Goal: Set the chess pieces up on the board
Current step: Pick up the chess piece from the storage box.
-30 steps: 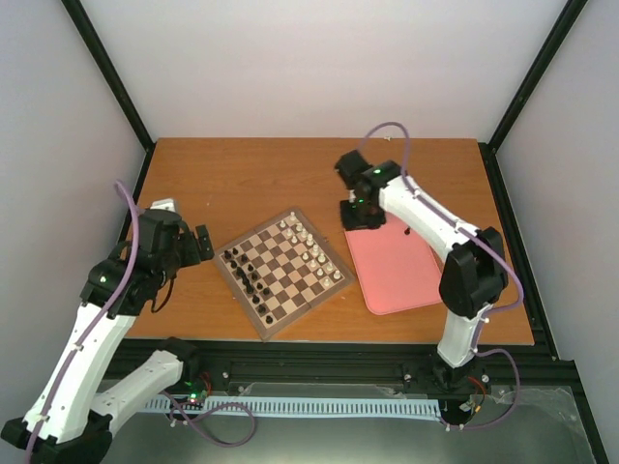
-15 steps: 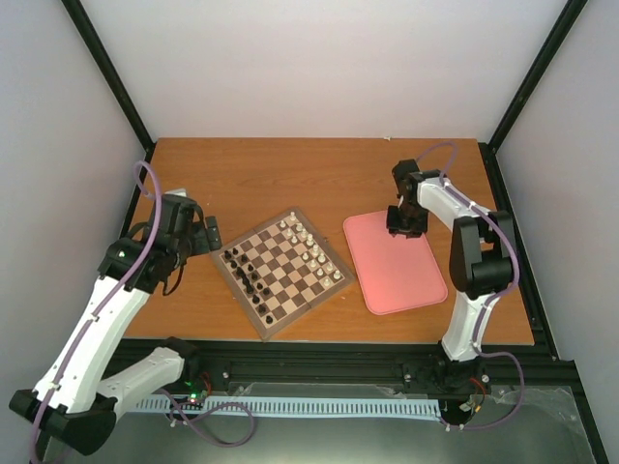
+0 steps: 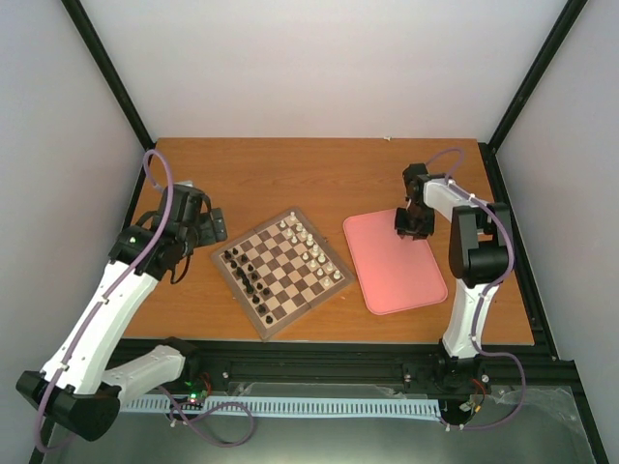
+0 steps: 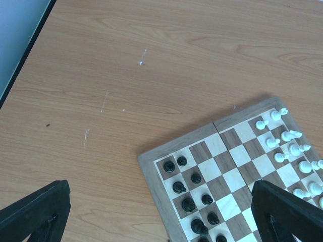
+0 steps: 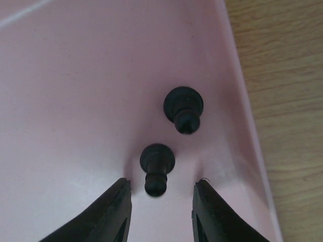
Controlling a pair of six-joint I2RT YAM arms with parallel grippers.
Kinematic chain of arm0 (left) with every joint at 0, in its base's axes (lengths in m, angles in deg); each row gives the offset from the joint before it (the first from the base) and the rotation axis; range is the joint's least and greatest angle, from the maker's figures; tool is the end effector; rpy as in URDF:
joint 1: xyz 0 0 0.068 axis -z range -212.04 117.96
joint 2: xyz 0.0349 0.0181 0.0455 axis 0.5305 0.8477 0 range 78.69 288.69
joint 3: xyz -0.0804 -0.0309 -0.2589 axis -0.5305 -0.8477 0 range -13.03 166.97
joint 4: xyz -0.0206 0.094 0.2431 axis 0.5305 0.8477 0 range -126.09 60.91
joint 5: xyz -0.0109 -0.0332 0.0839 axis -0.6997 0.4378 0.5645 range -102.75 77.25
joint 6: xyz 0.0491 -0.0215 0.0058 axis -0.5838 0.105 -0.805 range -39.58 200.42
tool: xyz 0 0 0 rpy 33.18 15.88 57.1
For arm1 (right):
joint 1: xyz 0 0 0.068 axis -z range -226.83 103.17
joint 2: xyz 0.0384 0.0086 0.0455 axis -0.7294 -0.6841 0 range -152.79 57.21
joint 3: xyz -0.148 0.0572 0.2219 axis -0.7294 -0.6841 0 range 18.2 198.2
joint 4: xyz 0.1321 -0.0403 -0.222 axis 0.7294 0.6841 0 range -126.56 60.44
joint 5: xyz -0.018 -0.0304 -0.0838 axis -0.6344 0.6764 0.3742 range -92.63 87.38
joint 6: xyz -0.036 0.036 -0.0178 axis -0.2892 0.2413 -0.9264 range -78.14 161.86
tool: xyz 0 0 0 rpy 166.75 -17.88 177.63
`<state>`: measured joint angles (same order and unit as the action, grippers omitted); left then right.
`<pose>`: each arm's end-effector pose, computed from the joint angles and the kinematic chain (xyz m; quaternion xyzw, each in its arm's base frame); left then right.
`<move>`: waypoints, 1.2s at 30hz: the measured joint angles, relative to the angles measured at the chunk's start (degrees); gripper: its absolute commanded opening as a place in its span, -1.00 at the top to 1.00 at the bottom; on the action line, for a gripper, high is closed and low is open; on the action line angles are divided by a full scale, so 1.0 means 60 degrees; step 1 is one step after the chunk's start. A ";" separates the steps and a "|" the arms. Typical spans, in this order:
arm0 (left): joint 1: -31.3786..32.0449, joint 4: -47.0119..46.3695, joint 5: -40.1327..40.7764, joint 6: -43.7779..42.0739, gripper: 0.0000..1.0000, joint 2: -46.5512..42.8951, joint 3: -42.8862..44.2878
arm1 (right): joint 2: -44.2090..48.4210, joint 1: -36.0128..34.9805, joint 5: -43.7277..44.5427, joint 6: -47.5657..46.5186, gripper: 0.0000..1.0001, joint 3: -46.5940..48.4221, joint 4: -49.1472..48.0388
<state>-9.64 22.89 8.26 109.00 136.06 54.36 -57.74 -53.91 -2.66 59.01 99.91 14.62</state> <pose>0.1701 -0.0565 0.3567 -0.1135 0.9161 0.0058 0.3846 0.3769 0.0467 0.1596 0.0877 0.9950 0.0105 0.0475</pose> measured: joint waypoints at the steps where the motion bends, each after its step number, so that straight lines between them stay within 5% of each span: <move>1: 0.0000 -0.0018 0.0000 0.0000 -0.99 0.0051 0.0011 | -0.0087 0.0015 0.0000 -0.0040 0.37 0.0000 -0.0022; 7: 0.0000 -0.0131 0.0000 0.0011 -0.99 0.0397 0.0189 | -0.0244 0.0051 0.0007 -0.0186 0.62 0.0204 -0.0117; 20: 0.0000 -0.0321 -0.0004 0.0018 -0.99 0.0481 0.0226 | -0.0248 0.0058 0.0109 -0.0229 0.62 0.0397 0.0004; 29: 0.0000 -0.0375 -0.0004 0.0011 -0.99 0.0503 0.0226 | -0.0248 0.0058 0.0091 -0.0204 0.94 0.0517 0.0073; 36: 0.0000 -0.0375 -0.0007 0.0011 -0.99 0.0503 0.0226 | -0.0222 0.0055 0.0062 -0.0175 0.94 0.0506 0.0076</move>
<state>-9.64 20.64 8.22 109.07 139.07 55.72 -59.08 -53.58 -2.29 57.96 102.95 15.07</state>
